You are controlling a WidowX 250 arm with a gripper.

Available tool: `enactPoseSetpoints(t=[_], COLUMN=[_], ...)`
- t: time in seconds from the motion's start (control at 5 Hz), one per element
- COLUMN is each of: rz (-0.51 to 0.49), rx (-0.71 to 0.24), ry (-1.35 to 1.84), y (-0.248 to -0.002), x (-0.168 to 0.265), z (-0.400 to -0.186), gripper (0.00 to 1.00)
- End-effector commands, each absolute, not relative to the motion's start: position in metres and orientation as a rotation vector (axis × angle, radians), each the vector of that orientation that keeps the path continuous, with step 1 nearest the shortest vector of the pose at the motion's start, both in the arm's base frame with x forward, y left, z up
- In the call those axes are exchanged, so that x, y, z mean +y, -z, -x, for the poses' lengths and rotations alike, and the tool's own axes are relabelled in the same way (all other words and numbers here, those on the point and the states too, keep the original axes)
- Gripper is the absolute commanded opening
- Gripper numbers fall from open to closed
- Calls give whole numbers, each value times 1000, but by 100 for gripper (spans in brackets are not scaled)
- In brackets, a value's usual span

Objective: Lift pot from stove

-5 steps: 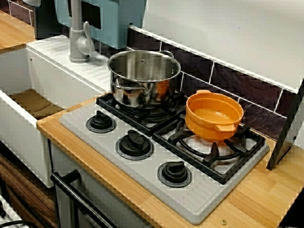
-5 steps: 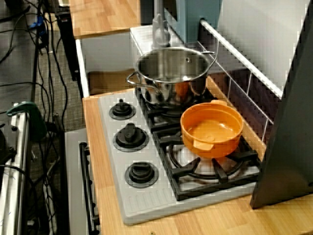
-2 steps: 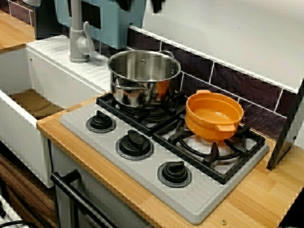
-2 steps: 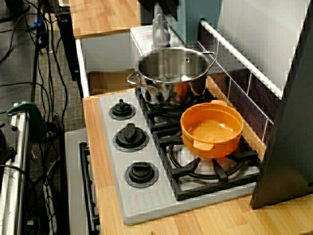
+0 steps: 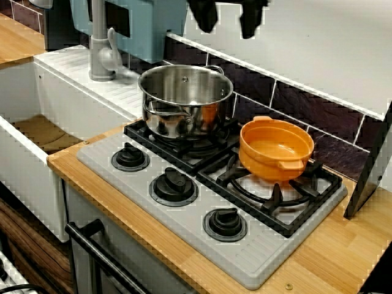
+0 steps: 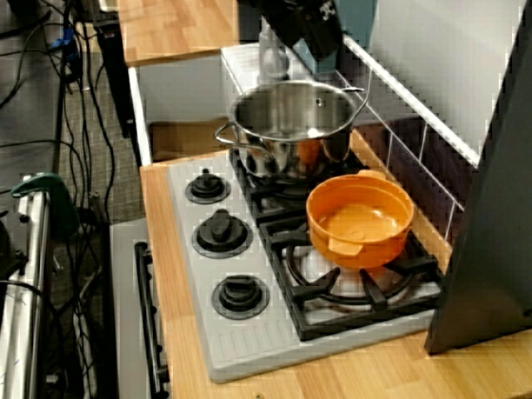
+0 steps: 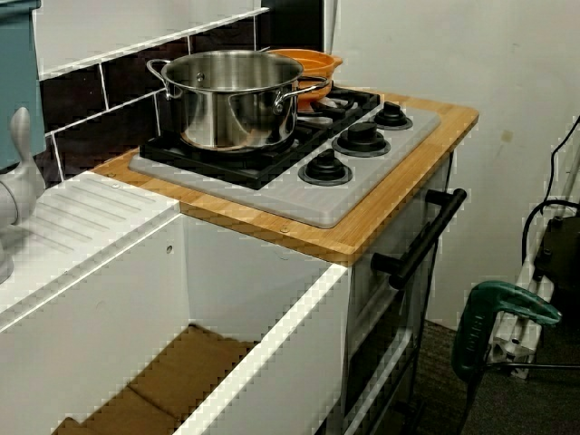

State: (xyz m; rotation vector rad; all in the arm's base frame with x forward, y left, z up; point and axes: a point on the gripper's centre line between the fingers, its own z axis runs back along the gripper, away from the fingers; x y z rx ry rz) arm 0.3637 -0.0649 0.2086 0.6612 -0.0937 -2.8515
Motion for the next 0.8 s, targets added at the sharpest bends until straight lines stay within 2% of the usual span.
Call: enactPoseSetpoints(t=[0.0, 0.4, 0.6], rz=[-728, -619, -584], rx=[-105, -76, -9], ry=[3006, 2971, 2879], y=[-215, -194, -188], x=[-111, -133, -142], z=[-348, -330, -321], gripper=[100, 100, 100])
